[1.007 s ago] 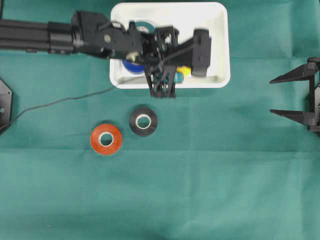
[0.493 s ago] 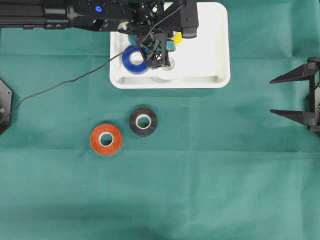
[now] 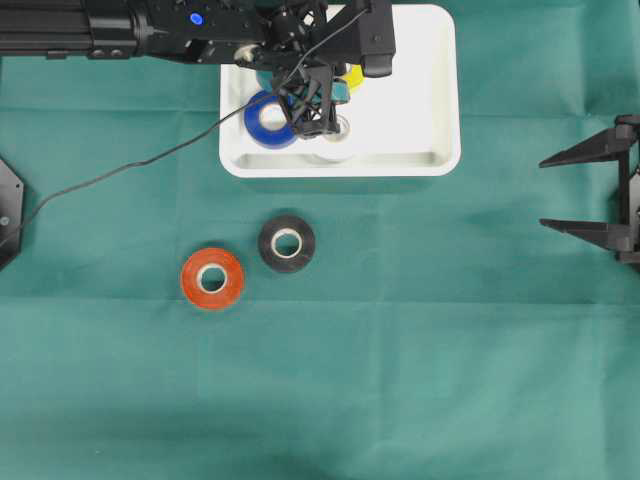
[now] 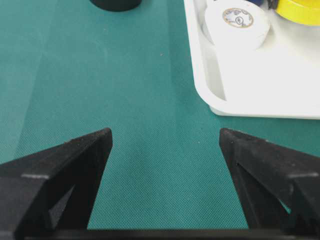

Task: Put the tape into the white case with the left arm.
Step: 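Carry the yellow roll into the tray's upper middle and release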

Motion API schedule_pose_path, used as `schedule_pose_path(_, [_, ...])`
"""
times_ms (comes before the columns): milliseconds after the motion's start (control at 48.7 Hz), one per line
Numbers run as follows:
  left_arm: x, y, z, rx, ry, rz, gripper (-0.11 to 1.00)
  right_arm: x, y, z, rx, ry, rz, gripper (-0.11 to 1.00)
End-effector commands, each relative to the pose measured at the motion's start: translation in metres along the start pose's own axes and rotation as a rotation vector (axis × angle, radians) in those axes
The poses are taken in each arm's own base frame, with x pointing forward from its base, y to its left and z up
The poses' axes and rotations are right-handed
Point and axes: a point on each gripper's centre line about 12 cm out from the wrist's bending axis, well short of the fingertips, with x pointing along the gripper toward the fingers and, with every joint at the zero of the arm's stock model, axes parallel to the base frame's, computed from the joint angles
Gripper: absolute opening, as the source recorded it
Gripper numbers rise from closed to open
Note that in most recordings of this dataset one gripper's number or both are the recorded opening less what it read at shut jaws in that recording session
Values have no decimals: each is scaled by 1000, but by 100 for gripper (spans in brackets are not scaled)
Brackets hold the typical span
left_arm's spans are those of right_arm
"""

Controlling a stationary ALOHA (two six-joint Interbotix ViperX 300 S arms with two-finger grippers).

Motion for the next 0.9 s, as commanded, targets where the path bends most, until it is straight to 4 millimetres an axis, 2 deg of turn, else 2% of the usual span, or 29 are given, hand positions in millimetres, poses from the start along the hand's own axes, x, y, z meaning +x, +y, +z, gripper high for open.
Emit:
schedule_pose_path(0, [-14, 4, 12, -1, -49, 15, 28, 1, 0, 4, -2, -8, 1, 62])
schedule_pose_path(41, [-15, 4, 13, -1, -50, 15, 36, 1, 0, 4, -2, -9, 1, 62])
schedule_pose_path(185, [-17, 3, 12, 2, -52, 14, 80, 1, 0, 4, -2, -8, 1, 62])
schedule_pose_path(247, [-18, 2, 13, 3, -53, 14, 92, 1, 0, 4, -2, -9, 1, 62])
schedule_pose_path(493, [-31, 0, 12, 1, -65, 13, 90, 1, 0, 4, 0, -11, 1, 62])
schedule_pose_path(678, [-64, -7, 7, 9, -98, 13, 90, 1, 0, 4, -2, -11, 1, 62])
schedule_pose_path(884, [-97, -26, -11, 34, -115, -6, 90, 1, 0, 4, -1, -11, 0, 62])
